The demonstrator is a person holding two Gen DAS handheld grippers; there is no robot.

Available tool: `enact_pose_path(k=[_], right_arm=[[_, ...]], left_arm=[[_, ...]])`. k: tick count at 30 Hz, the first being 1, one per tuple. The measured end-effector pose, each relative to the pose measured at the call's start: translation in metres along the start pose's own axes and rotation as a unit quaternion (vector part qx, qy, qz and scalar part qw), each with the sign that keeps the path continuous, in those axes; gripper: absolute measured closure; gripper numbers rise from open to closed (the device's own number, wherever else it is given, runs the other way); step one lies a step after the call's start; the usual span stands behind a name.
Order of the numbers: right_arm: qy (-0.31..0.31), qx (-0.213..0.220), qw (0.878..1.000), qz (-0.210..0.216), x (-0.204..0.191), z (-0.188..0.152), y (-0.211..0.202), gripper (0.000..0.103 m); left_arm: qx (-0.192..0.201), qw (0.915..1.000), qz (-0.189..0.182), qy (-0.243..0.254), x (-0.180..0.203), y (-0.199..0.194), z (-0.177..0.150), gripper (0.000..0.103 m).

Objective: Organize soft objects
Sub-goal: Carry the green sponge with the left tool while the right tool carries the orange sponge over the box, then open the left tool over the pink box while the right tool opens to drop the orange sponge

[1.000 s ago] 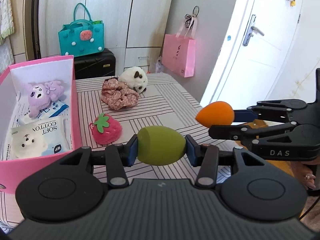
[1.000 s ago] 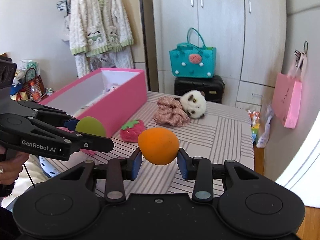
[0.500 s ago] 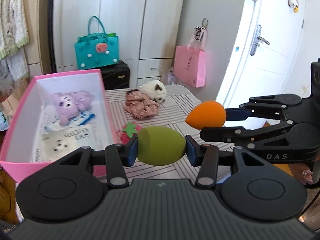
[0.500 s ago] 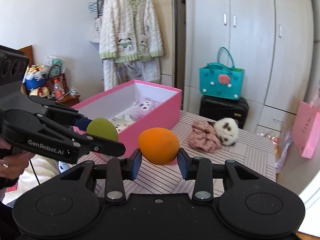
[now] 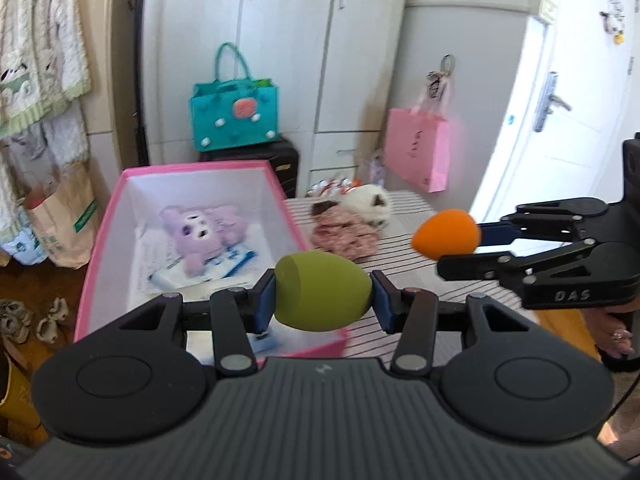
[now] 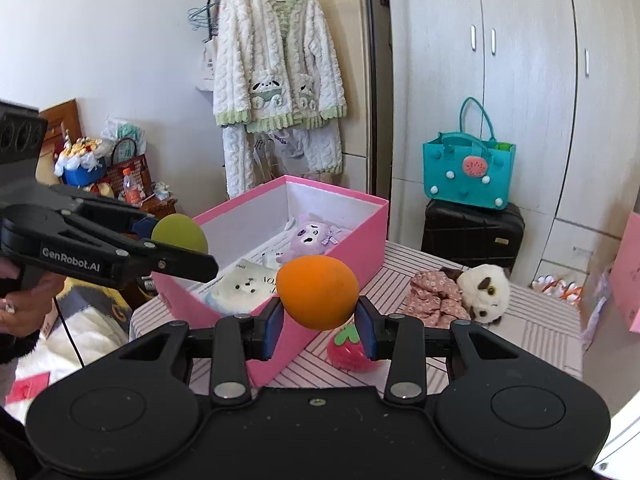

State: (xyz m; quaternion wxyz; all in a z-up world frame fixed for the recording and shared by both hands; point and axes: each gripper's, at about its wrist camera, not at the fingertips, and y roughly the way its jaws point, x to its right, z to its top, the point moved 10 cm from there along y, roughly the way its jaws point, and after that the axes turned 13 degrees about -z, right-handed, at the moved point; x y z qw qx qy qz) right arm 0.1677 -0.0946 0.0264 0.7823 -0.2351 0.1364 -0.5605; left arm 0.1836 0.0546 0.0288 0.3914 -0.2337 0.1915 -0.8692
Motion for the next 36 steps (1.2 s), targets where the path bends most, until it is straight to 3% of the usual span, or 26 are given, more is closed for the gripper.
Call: enact_pose_path(k=[8,12,15,21,30,32,36], right_arm=[[0.028,-0.015,0.999,0.008,0.005,-0.002,0.047,0.058],[0.038,-0.015,0.999,0.012,0.009,0.002,0.062,0.057],[0.05,-0.02,0.998,0.017,0.012,0.004,0.074,0.057],[0.016,-0.035,0.999,0.03,-0.006,0.02,0.103,0.059],[-0.074,-0.056,0.995,0.045,-0.041,0.05,0.159,0.059],[-0.102,-0.063,0.992,0.037,-0.048,0.051,0.173,0.059],[-0.17,-0.064,0.982,0.056,-0.057,0.053,0.189,0.059]], left_arm=[[-0.038,0.9964,0.075,0.0,-0.077,0.026,0.012,0.056],[-0.046,0.9896,0.135,0.014,-0.117,0.041,0.018,0.056],[-0.063,0.9909,0.118,0.013,-0.126,0.052,0.018,0.056],[-0.118,0.9893,0.085,0.009,-0.132,0.078,0.015,0.055],[-0.175,0.9806,0.088,0.01,-0.146,0.1,0.015,0.05],[-0.186,0.9771,0.094,0.042,-0.144,0.102,0.013,0.048],[-0.159,0.9772,0.127,0.061,-0.146,0.093,0.018,0.047]])
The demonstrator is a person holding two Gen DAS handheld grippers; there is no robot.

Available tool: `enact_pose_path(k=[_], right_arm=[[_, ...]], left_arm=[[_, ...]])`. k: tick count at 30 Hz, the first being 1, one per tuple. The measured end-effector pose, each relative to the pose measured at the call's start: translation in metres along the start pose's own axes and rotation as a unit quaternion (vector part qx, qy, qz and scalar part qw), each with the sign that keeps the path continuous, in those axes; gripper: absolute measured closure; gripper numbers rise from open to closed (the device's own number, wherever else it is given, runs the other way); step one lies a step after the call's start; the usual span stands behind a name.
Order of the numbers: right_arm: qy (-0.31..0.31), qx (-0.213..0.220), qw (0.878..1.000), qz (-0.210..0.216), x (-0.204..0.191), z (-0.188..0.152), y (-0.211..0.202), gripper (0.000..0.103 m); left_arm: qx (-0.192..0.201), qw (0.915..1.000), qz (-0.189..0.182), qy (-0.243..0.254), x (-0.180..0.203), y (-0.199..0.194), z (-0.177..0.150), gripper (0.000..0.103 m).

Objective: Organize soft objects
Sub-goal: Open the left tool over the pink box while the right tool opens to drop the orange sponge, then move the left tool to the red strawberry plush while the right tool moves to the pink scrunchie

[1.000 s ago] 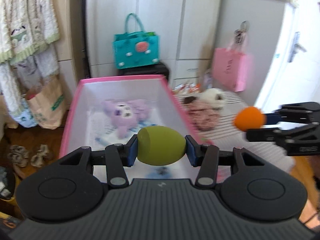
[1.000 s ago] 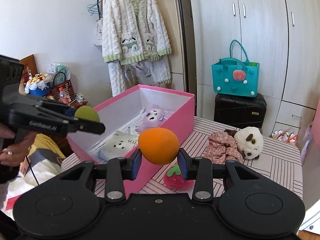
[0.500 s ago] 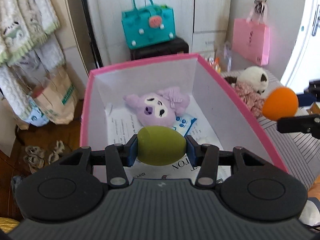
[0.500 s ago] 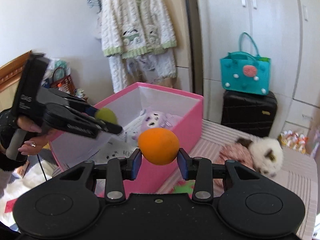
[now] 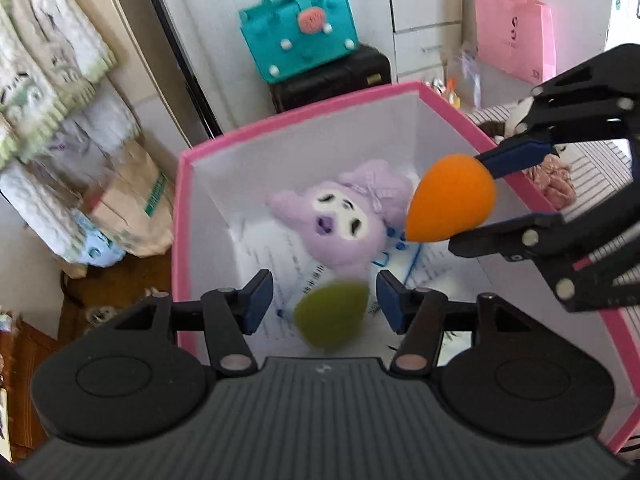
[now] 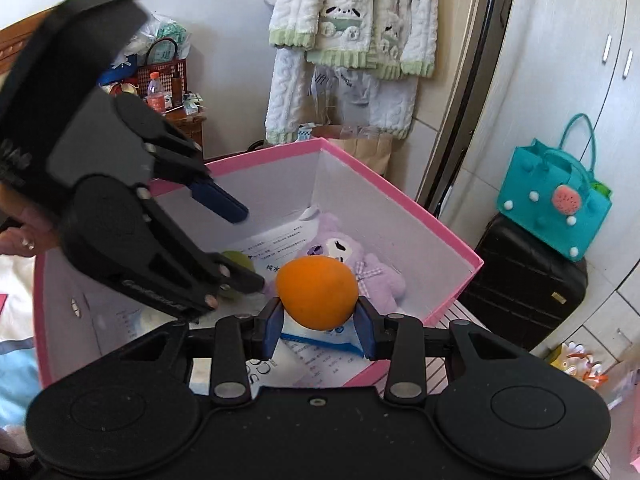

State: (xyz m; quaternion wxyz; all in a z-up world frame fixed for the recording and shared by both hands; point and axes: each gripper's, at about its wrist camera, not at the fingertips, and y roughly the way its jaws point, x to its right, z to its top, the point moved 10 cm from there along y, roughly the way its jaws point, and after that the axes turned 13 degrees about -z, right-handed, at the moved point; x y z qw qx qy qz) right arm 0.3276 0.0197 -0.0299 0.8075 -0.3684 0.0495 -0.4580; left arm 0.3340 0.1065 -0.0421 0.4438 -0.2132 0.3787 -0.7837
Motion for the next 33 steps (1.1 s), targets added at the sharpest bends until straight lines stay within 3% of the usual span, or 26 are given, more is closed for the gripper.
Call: enact_pose_path(k=[6,7,8,9,16,21,27,33], right_arm=[[-0.006,-0.024,0.999,0.031,-0.008,0.0,0.008,0.058],[-0.01,-0.026,0.999,0.028,-0.009,0.0,0.009,0.055],[-0.01,-0.026,0.999,0.02,-0.009,0.0,0.01,0.042],[-0.009,-0.024,1.0,0.012,-0.009,0.001,0.01,0.037],[0.068,0.037,0.997,0.001,0.011,0.006,-0.022,0.036],[0.087,0.085,0.992,-0.033,0.021,0.005,-0.056,0.036],[0.084,0.063,0.994,-0.032,0.014,-0.013,-0.094,0.036],[0.098,0.036,0.994,-0.021,0.003,-0.028,-0.125,0.037]], left_arm=[[0.026,0.9987,-0.022,-0.038,-0.005,-0.019,-0.003,0.046],[0.029,0.9984,-0.021,-0.043,-0.006,-0.021,-0.004,0.045],[0.032,0.9981,-0.023,-0.047,-0.005,-0.023,-0.006,0.045],[0.035,0.9977,-0.026,-0.053,-0.005,-0.026,-0.008,0.045],[0.038,0.9958,-0.062,-0.055,0.008,-0.045,-0.015,0.043],[0.042,0.9964,-0.059,-0.045,0.022,-0.063,-0.019,0.043],[0.058,0.9945,-0.076,-0.041,0.048,-0.098,-0.02,0.043],[0.036,0.9936,-0.103,-0.028,0.08,-0.125,-0.021,0.042]])
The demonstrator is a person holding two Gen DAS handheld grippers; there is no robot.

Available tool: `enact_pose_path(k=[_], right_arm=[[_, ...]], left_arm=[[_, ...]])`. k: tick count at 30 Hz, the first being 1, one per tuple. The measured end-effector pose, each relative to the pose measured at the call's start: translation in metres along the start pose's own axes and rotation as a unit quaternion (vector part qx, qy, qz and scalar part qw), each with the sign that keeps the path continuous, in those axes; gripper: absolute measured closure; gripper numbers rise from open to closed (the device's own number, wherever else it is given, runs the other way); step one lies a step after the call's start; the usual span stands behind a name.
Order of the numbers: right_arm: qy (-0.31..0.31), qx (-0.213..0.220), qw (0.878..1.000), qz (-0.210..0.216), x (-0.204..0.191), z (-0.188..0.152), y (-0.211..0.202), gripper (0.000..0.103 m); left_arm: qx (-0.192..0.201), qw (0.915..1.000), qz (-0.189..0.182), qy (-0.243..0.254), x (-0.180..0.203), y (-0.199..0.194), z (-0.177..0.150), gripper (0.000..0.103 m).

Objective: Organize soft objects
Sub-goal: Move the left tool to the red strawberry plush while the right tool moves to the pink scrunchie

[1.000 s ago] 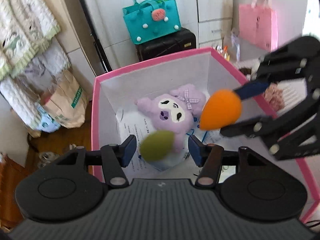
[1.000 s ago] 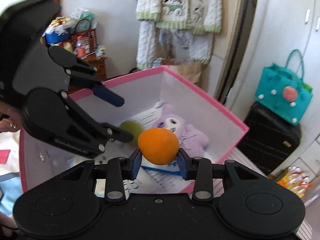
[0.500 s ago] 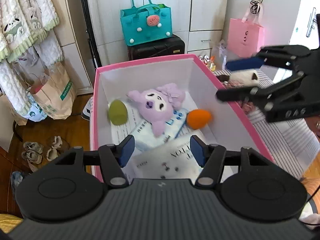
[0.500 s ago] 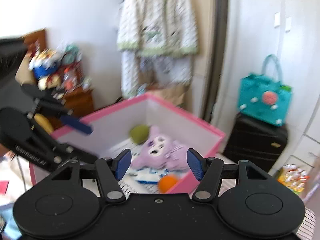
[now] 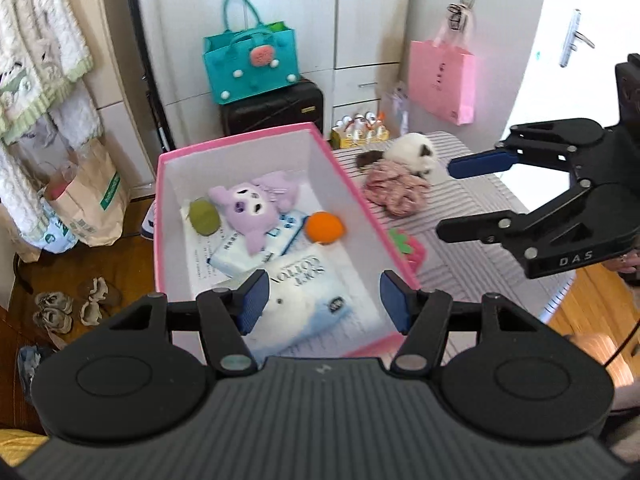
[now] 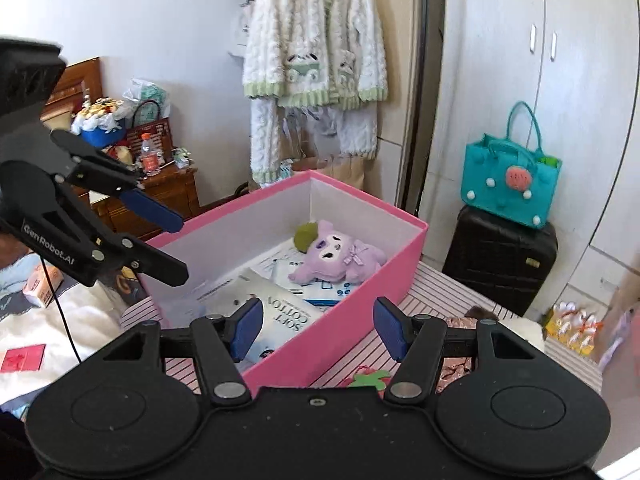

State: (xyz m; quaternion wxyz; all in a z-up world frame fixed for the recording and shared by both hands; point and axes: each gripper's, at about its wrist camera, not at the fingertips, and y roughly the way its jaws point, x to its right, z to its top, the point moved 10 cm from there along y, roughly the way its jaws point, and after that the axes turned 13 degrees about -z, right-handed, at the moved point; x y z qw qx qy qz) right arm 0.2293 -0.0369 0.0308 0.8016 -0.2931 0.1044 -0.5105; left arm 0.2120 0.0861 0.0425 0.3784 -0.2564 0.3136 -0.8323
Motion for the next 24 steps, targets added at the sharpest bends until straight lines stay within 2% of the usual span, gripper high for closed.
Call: enact_pose_path(k=[7,12,17,21,24], right_arm=[[0.001,0.031,1.0,0.006,-0.007,-0.01,-0.041,0.037],[0.009,0.034,0.999,-0.014,-0.003,-0.021,-0.054,0.037],[0.036,0.032,0.998,-0.026,0.019,-0.034,-0.068,0.036],[0.09,0.022,0.996,-0.018,0.043,-0.047,-0.074,0.035],[0.114,0.016,0.993,-0.018,0.059,-0.055,-0.069,0.034]], left_arm=[[0.02,0.9991,0.013,0.035,0.036,-0.007,-0.003,0.04],[0.053,0.9959,0.044,0.059,0.052,-0.003,0.003,0.037],[0.07,0.9968,0.011,0.037,0.069,0.013,0.0,0.037],[0.119,0.9928,-0.001,0.009,0.083,0.019,0.0,0.036],[0.146,0.9892,0.001,0.015,0.096,0.025,0.004,0.034]])
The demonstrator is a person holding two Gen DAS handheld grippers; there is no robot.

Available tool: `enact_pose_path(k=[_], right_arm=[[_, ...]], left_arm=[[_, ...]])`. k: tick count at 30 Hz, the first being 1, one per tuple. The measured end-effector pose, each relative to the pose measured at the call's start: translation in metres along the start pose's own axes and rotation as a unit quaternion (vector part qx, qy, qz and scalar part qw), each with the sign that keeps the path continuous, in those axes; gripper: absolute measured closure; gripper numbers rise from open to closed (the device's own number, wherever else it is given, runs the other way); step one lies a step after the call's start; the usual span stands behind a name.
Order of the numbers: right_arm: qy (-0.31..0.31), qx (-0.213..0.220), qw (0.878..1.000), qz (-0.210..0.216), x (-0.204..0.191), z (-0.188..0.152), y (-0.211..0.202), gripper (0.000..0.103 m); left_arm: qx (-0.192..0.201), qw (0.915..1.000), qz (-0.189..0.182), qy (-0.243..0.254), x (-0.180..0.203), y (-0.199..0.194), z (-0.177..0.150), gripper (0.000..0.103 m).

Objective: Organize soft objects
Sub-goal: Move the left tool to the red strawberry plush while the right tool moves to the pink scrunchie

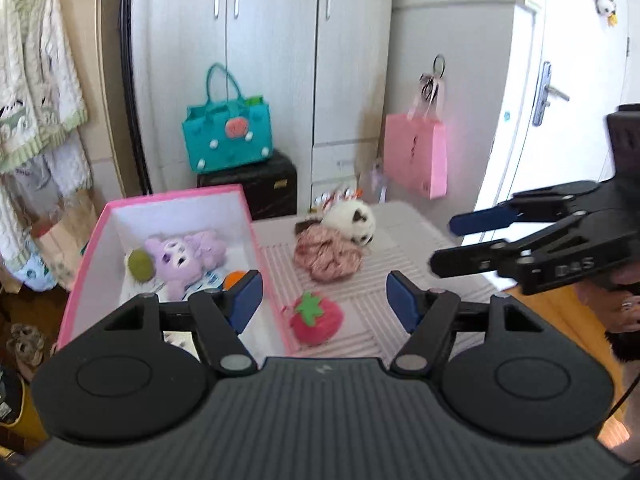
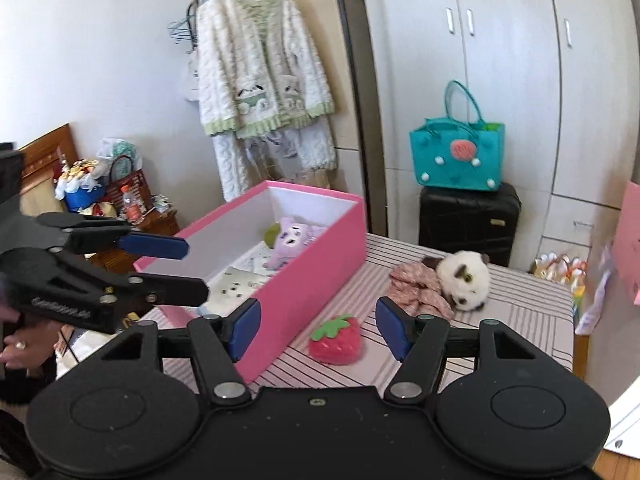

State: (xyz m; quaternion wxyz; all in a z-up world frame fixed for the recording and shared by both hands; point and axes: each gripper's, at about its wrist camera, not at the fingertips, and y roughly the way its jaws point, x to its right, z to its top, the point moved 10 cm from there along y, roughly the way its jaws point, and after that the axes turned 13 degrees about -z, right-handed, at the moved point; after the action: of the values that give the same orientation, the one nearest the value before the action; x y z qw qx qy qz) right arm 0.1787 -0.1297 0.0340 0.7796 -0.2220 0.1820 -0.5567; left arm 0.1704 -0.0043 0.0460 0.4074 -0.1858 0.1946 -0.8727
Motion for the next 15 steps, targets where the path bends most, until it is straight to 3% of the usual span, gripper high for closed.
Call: enact_pose_path(k=[3,9,15], right_arm=[[0.006,-0.001,1.0,-0.004,0.012,-0.004,0.008,0.034],[0.003,0.024,0.998,-0.05,0.032,-0.006,0.016,0.033],[0.004,0.02,0.998,-0.056,0.048,-0.01,0.018,0.032]], left_arm=[[-0.001,0.9999,0.01,0.004,0.014,0.017,-0.003,0.032],[-0.02,0.9961,0.039,0.076,0.047,0.062,-0.01,0.03],[-0.043,0.9973,0.033,0.05,0.046,0.1,-0.026,0.029]])
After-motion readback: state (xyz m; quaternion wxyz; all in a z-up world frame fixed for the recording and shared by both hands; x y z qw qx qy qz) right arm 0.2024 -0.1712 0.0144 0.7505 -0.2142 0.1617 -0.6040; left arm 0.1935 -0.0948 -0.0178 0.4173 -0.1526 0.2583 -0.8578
